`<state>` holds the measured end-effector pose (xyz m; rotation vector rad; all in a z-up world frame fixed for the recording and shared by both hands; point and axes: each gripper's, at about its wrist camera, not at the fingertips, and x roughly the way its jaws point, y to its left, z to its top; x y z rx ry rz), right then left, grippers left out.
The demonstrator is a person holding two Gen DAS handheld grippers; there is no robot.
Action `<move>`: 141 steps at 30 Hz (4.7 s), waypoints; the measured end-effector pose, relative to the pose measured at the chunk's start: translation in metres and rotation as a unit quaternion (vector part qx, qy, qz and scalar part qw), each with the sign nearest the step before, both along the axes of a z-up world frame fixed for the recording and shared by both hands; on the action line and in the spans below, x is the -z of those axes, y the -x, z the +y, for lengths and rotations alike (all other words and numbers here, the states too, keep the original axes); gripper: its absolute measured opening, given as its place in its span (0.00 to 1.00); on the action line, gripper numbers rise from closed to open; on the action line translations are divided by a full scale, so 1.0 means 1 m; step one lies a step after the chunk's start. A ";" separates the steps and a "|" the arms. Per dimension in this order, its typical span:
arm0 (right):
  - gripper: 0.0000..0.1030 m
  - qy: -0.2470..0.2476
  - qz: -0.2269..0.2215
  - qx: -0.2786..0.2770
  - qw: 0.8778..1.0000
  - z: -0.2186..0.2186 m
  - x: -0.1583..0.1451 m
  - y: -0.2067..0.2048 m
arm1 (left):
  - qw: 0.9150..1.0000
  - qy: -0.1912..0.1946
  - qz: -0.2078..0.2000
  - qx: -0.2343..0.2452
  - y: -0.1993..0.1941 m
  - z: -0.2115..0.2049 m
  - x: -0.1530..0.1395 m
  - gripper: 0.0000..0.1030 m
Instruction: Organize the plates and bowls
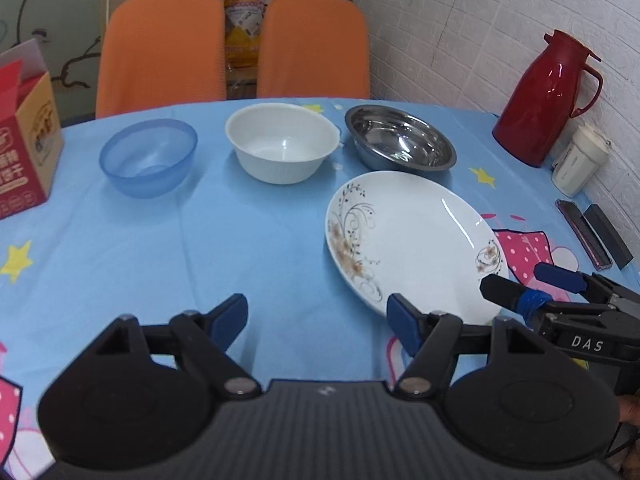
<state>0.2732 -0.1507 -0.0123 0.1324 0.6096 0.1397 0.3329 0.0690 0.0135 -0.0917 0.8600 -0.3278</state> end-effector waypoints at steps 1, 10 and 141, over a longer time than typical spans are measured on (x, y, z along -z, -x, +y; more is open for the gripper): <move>0.86 0.001 0.005 0.003 1.000 -0.003 0.001 -0.008 | 1.000 0.000 0.003 0.004 -0.008 -0.005 0.001 0.68; 0.86 0.007 0.037 -0.002 0.999 -0.008 0.017 -0.052 | 0.999 -0.037 0.024 -0.001 -0.057 -0.047 0.024 0.69; 0.86 0.112 -0.023 -0.179 0.977 0.213 0.011 0.119 | 0.987 0.001 -0.055 -0.152 0.161 0.128 -0.001 0.63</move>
